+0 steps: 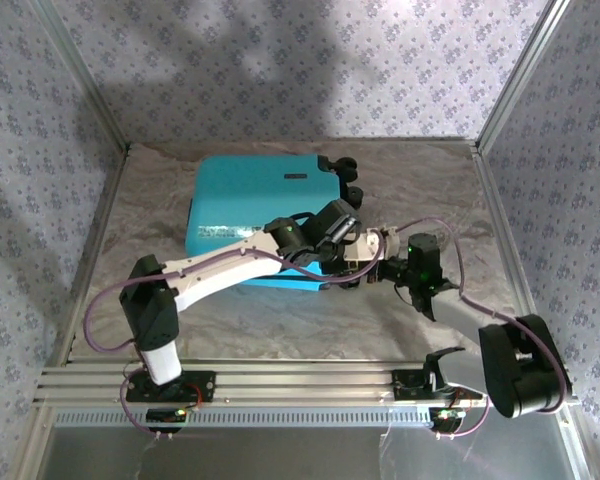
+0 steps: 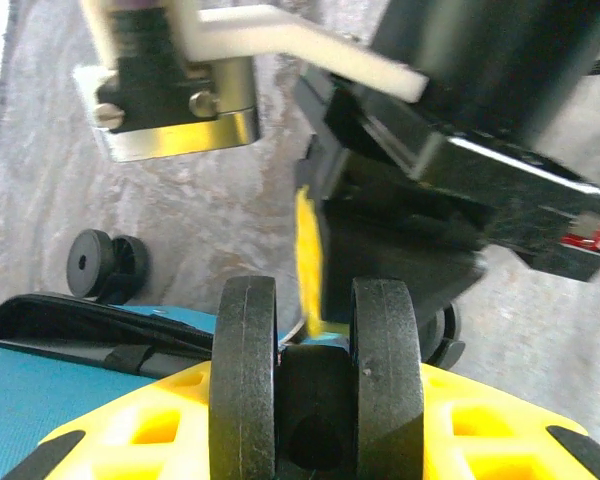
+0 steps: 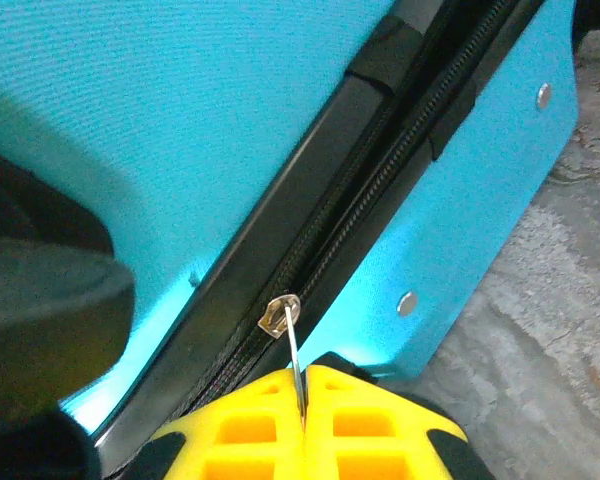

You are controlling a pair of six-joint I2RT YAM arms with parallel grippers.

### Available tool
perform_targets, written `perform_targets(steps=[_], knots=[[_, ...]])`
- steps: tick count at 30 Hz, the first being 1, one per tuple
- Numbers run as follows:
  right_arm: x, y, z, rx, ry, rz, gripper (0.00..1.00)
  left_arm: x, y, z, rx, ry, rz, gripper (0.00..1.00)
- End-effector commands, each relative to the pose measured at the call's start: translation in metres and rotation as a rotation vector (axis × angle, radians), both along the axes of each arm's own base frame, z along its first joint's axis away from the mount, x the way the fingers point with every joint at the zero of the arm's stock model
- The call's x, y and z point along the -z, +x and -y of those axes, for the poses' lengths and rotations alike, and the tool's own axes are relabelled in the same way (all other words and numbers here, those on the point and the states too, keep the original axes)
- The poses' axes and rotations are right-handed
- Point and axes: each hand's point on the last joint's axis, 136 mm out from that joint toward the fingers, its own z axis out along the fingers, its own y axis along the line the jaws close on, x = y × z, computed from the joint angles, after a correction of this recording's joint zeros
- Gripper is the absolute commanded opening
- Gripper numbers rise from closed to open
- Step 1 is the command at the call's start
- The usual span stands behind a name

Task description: Pack the luggage

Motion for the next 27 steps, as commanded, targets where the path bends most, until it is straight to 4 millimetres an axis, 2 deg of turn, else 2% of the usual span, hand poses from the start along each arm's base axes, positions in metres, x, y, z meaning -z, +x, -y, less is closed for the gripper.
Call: perform_targets(steps=[1, 5, 11, 16, 22, 24, 27], knots=[[0.002, 0.012, 0.023, 0.164, -0.097, 0.067, 0.00, -0.029, -0.035, -0.018, -0.025, -0.075, -0.144, 0.00], [-0.001, 0.014, 0.031, 0.211, -0.124, 0.083, 0.00, -0.027, -0.041, -0.022, -0.024, -0.086, -0.150, 0.00], [-0.005, 0.042, 0.048, 0.320, -0.153, 0.035, 0.00, -0.025, -0.046, -0.027, -0.026, -0.082, -0.163, 0.00], [-0.002, 0.086, 0.063, 0.419, -0.166, -0.050, 0.00, -0.022, -0.053, -0.030, -0.021, -0.080, -0.173, 0.00], [0.021, 0.150, 0.082, 0.521, -0.142, -0.176, 0.00, -0.015, -0.055, -0.038, -0.038, -0.068, -0.174, 0.00], [0.027, 0.163, 0.088, 0.541, -0.118, -0.199, 0.00, -0.013, -0.053, -0.042, -0.048, -0.066, -0.159, 0.00], [0.030, 0.170, 0.095, 0.566, -0.104, -0.200, 0.00, -0.011, -0.049, -0.048, -0.065, -0.062, -0.126, 0.00]])
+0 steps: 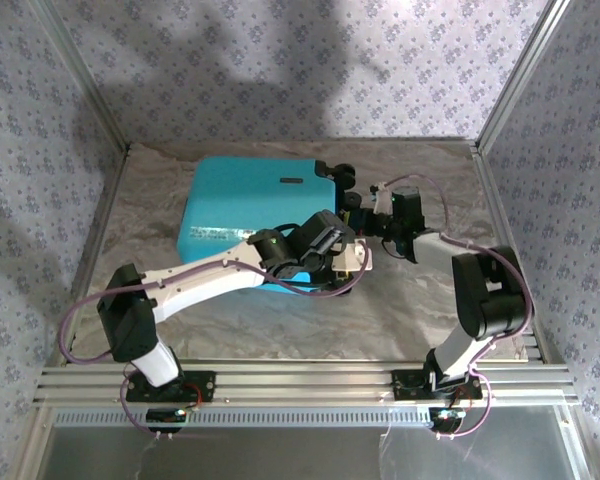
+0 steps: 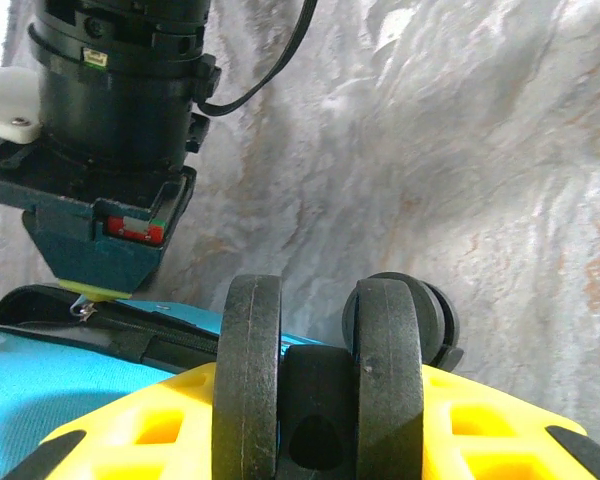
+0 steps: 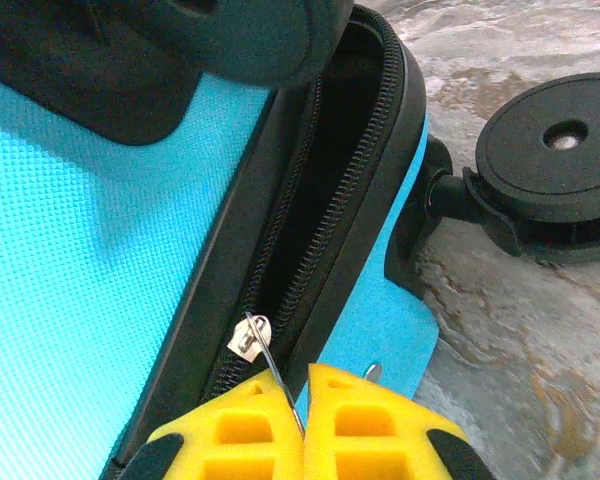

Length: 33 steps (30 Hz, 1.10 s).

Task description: Pack the luggage

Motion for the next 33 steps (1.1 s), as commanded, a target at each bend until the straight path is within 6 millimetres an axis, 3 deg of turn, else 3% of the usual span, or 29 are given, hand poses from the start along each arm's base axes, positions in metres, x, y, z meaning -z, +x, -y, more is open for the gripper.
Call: perform_targets(steps=[1, 5, 10, 16, 20, 24, 27, 33], knots=[[0.027, 0.048, 0.099, 0.428, -0.136, -0.037, 0.00, -0.012, -0.033, -0.027, -0.072, -0.046, -0.156, 0.00], [0.020, 0.040, 0.094, 0.398, -0.127, -0.005, 0.00, -0.019, -0.022, -0.033, -0.116, -0.081, -0.114, 0.12], [0.015, 0.024, 0.083, 0.349, -0.164, 0.025, 0.00, -0.044, -0.009, -0.035, -0.192, -0.174, -0.082, 0.53], [0.019, 0.011, 0.078, 0.320, -0.174, 0.031, 0.00, -0.086, 0.008, -0.045, -0.363, -0.328, -0.040, 0.64], [0.019, 0.000, 0.073, 0.301, -0.189, 0.045, 0.00, -0.101, 0.033, -0.086, -0.671, -0.414, 0.011, 0.65], [0.014, -0.012, 0.063, 0.271, -0.208, 0.072, 0.00, -0.078, 0.042, -0.140, -0.987, -0.381, 0.044, 0.56], [0.010, -0.021, 0.060, 0.267, -0.226, 0.086, 0.00, -0.055, 0.037, -0.177, -1.149, -0.347, 0.046, 0.45], [0.002, -0.039, 0.055, 0.251, -0.246, 0.110, 0.00, -0.023, 0.032, -0.225, -1.311, -0.400, -0.040, 0.33]])
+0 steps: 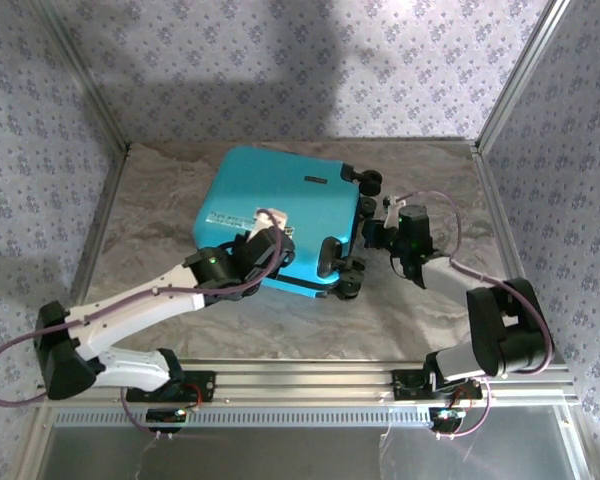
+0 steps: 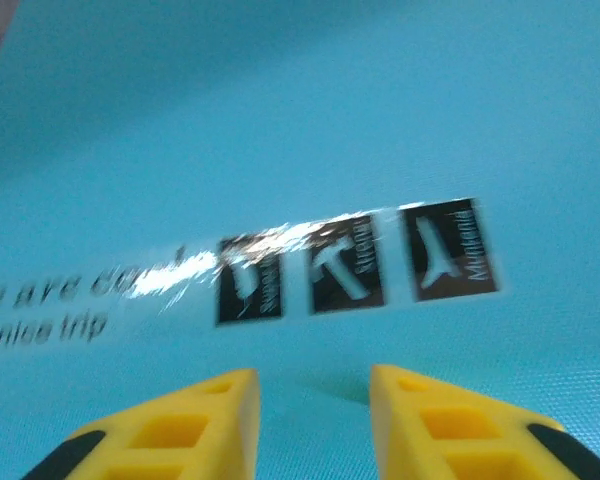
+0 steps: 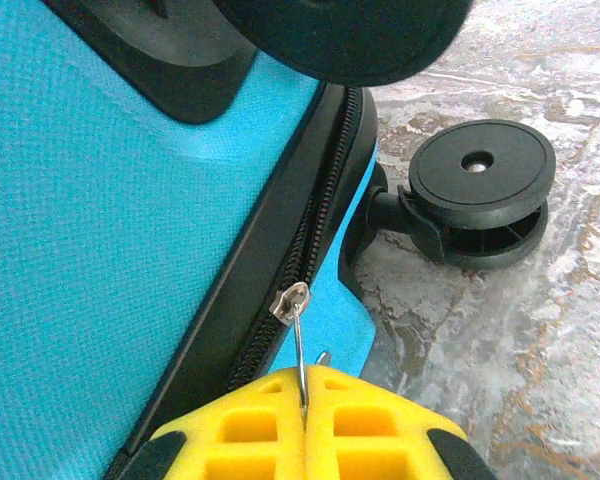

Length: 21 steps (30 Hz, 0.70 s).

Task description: Pack the luggage

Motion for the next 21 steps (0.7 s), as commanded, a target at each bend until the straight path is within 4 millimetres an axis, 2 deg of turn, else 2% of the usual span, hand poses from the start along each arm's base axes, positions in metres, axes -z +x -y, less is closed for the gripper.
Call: perform_targets(steps=[1, 5, 10, 16, 21], knots=[[0.005, -0.012, 0.014, 0.058, -0.072, -0.013, 0.00, 0.014, 0.002, -0.054, -0.199, -0.036, -0.023, 0.32], [0.003, -0.028, 0.005, 0.039, -0.089, -0.001, 0.00, 0.026, 0.019, -0.080, -0.257, -0.134, -0.030, 0.31], [0.004, -0.053, -0.009, 0.018, -0.095, 0.015, 0.00, 0.041, 0.055, -0.113, -0.327, -0.208, -0.036, 0.30], [0.000, -0.078, -0.025, -0.012, -0.107, 0.045, 0.00, 0.041, 0.116, -0.117, -0.294, -0.255, -0.026, 0.27], [-0.001, -0.085, -0.033, -0.029, -0.140, 0.065, 0.00, 0.019, 0.178, -0.120, -0.271, -0.211, 0.000, 0.22]])
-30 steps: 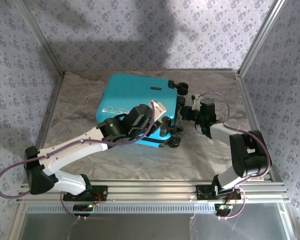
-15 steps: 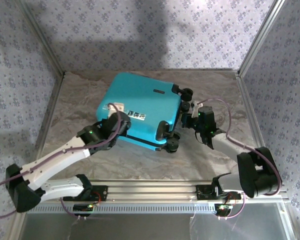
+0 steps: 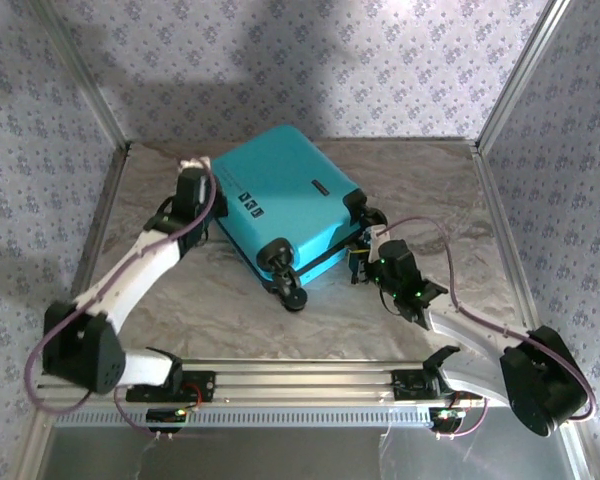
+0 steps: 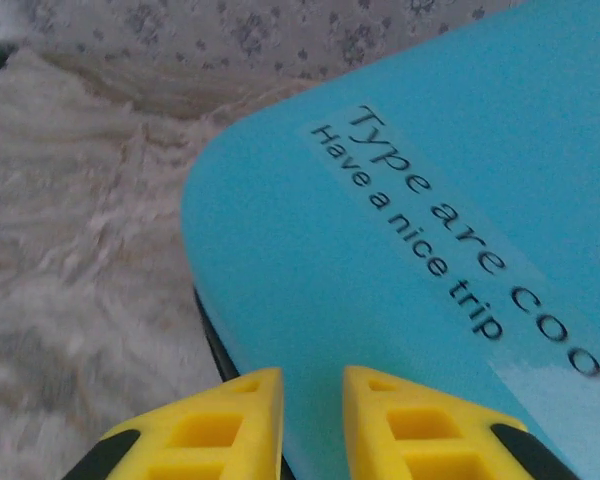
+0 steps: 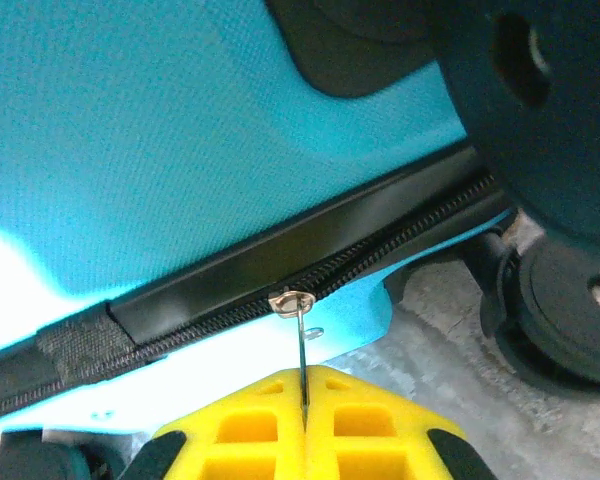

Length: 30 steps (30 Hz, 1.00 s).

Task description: Pack the luggage

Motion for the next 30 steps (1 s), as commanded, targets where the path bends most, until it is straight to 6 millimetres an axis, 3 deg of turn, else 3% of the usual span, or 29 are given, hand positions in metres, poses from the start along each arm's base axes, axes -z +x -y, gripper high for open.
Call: perform_targets(steps=[1, 3, 5, 7, 10, 13, 17, 19, 23, 27, 30], knots=[[-0.001, 0.002, 0.010, 0.059, -0.035, 0.024, 0.00, 0.005, 0.031, -0.001, 0.053, 0.069, -0.055, 0.21], [0.003, 0.004, 0.009, 0.055, -0.049, 0.030, 0.00, -0.012, 0.030, 0.004, 0.069, 0.067, -0.072, 0.20], [0.006, 0.007, 0.008, 0.046, -0.062, 0.036, 0.00, -0.030, 0.015, 0.009, 0.067, 0.062, -0.063, 0.26], [0.008, 0.009, 0.004, 0.027, -0.069, 0.048, 0.00, -0.047, -0.012, 0.014, 0.056, 0.061, -0.049, 0.35], [0.010, 0.011, 0.000, 0.002, -0.083, 0.056, 0.00, -0.056, -0.057, 0.027, 0.073, 0.034, -0.058, 0.52], [0.008, 0.011, -0.002, -0.009, -0.085, 0.064, 0.00, -0.051, -0.100, 0.044, 0.107, 0.009, -0.070, 0.62], [0.005, 0.011, 0.000, -0.008, -0.100, 0.068, 0.00, -0.036, -0.153, 0.047, 0.106, -0.023, -0.104, 0.66], [0.004, 0.011, 0.001, -0.009, -0.106, 0.066, 0.00, -0.024, -0.171, 0.061, 0.154, -0.101, -0.125, 0.68], [0.003, 0.010, 0.002, -0.010, -0.104, 0.066, 0.00, 0.004, -0.193, 0.090, 0.201, -0.170, -0.200, 0.69], [0.003, 0.008, 0.003, -0.009, -0.101, 0.066, 0.00, 0.007, -0.203, 0.128, 0.295, -0.227, -0.202, 0.70], [0.002, 0.008, 0.003, -0.008, -0.102, 0.066, 0.00, 0.009, -0.202, 0.136, 0.295, -0.210, -0.217, 0.72]])
